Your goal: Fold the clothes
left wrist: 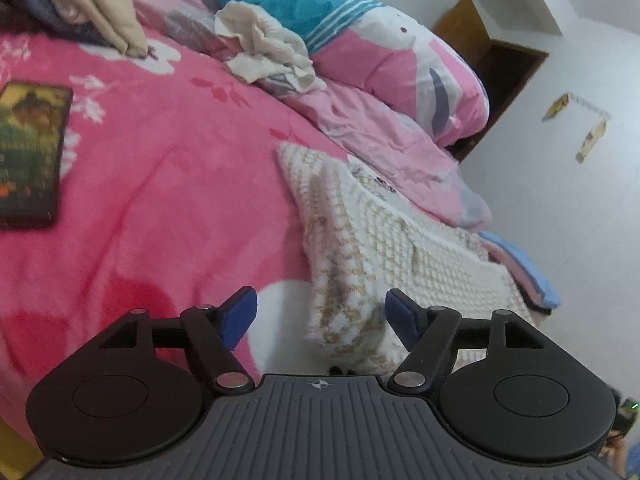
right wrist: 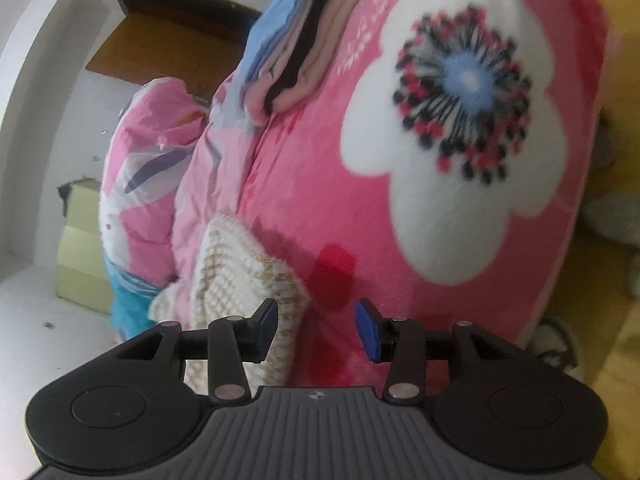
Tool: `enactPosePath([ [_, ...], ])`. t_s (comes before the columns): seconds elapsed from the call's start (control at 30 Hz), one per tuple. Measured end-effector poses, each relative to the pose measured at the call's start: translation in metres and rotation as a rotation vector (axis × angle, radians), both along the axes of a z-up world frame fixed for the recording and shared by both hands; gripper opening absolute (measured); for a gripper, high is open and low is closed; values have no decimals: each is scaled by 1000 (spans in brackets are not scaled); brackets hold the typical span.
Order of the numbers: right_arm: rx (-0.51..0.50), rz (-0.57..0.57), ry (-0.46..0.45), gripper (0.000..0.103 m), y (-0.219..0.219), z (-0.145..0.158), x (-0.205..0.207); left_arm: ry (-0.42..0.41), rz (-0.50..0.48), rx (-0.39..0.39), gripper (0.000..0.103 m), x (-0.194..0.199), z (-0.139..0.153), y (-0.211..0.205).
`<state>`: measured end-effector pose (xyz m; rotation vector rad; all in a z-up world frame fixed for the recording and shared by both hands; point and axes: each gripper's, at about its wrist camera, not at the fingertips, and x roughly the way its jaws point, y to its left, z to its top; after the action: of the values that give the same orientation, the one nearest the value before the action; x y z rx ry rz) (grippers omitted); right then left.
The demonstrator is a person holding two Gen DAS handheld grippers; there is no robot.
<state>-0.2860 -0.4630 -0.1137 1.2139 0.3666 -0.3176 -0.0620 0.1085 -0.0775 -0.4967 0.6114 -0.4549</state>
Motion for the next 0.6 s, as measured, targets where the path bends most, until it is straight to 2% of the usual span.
enactPosePath([
  [0.2,-218,59,31,47,30,43,11,-60,11,61,80,4,16,-5],
  [0.3,-333,109,52,48,48,64,23,-71,39,101,81,6,20,-9],
  [0.43,-538,158,101,52,78,94,42,-45,55,187,81,18,25,-20],
  [0.5,-619,178,112,58,93,103,52,-26,48,224,81,26,28,-27],
  [0.6,-723,219,123,58,115,114,69,-16,16,274,81,38,35,-41],
])
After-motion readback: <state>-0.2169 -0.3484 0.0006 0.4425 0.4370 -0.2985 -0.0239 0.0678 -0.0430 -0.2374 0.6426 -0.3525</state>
